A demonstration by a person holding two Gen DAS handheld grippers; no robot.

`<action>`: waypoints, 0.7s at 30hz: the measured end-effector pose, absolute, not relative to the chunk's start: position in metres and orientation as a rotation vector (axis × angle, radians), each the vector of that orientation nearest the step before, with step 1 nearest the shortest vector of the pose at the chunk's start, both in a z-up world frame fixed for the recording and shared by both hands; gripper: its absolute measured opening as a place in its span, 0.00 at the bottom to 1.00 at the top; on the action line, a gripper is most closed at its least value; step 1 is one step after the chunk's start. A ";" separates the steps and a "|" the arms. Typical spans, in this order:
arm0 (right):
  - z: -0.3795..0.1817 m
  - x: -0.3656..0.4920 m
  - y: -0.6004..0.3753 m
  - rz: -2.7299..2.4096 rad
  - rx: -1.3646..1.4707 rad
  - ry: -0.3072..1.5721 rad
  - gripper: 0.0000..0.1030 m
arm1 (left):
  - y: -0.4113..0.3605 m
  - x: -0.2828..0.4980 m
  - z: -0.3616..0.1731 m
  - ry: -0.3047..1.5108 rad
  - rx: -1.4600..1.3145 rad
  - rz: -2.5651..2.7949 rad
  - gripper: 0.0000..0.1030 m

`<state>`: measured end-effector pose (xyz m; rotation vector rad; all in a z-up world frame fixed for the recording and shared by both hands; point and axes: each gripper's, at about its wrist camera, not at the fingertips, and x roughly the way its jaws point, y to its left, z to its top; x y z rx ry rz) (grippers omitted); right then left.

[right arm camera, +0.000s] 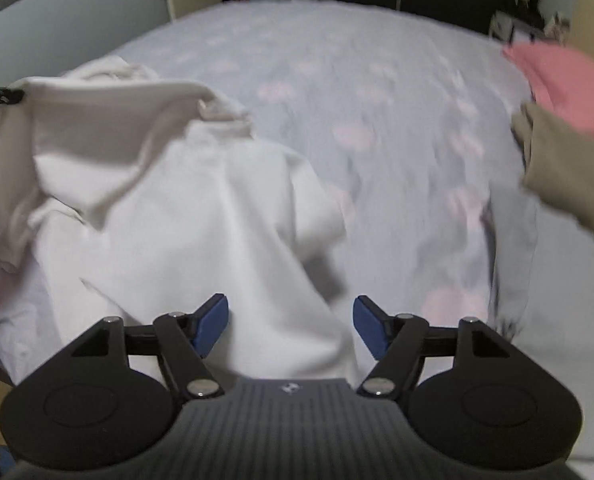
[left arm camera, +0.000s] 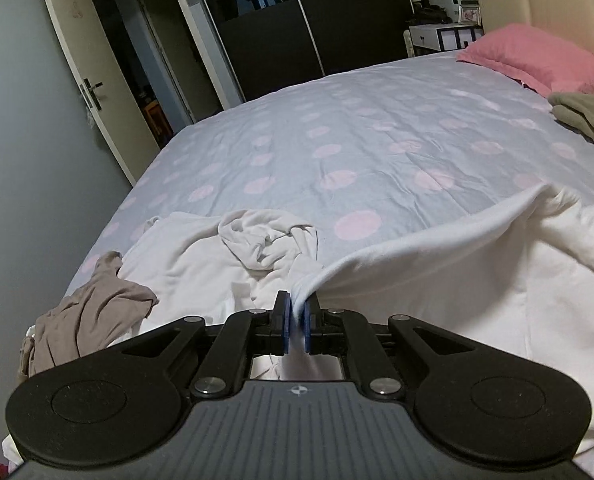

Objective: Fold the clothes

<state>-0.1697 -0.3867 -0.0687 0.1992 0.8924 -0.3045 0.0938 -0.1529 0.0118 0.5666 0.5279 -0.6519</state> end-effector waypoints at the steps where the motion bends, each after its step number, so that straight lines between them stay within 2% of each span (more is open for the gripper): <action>1: -0.074 -0.169 -0.391 -0.303 0.243 0.891 0.70 | -0.154 0.095 0.012 0.531 0.563 -0.653 0.04; 3: -0.080 -0.161 -0.396 -0.279 0.316 0.892 0.70 | -0.154 0.096 0.012 0.535 0.557 -0.653 0.04; 6: -0.082 -0.157 -0.389 -0.258 0.279 0.912 0.70 | -0.151 0.098 0.012 0.541 0.547 -0.641 0.04; 7: -0.083 -0.154 -0.388 -0.255 0.268 0.924 0.65 | -0.151 0.098 0.012 0.542 0.543 -0.638 0.04; 8: -0.084 -0.152 -0.387 -0.252 0.256 0.935 0.54 | -0.150 0.099 0.012 0.545 0.540 -0.636 0.04; 9: -0.087 -0.150 -0.388 -0.258 0.258 0.946 0.17 | -0.148 0.099 0.013 0.545 0.536 -0.634 0.04; 10: -0.090 -0.147 -0.388 -0.264 0.260 0.956 0.08 | -0.147 0.098 0.014 0.543 0.529 -0.631 0.04; 14: -0.075 -0.146 -0.394 -0.359 0.206 0.861 0.06 | -0.138 0.096 0.023 0.522 0.469 -0.606 0.04; 21: 0.000 -0.160 -0.398 -0.597 0.006 0.575 0.06 | -0.118 0.098 0.045 0.462 0.349 -0.571 0.03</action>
